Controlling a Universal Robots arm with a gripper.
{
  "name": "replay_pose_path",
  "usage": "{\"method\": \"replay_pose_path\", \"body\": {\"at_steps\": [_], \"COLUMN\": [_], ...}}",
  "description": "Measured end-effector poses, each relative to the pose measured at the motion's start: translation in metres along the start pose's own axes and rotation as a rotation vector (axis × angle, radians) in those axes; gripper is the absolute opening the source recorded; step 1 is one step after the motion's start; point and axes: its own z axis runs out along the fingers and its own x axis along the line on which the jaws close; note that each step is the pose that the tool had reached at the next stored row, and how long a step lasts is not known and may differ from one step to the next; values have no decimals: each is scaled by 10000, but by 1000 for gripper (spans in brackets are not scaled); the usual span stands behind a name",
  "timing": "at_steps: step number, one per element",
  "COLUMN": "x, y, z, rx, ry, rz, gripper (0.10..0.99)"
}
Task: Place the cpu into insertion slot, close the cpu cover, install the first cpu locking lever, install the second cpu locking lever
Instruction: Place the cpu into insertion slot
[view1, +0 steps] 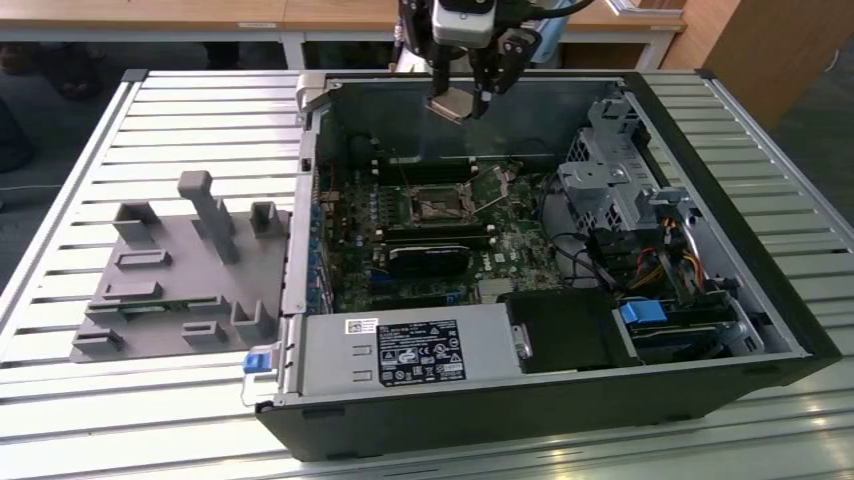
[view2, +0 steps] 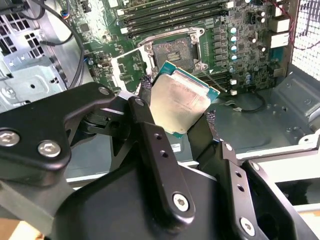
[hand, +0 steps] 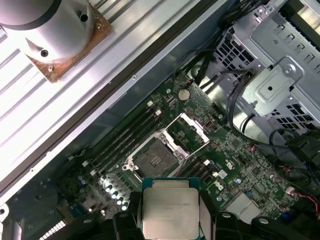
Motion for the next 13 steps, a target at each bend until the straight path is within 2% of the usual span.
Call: {"method": "replay_pose_path", "body": {"at_steps": [13], "x": [2], "y": [1], "z": [11], "rx": [-5], "ry": [-110], "rz": [1186], "gripper": [541]}}
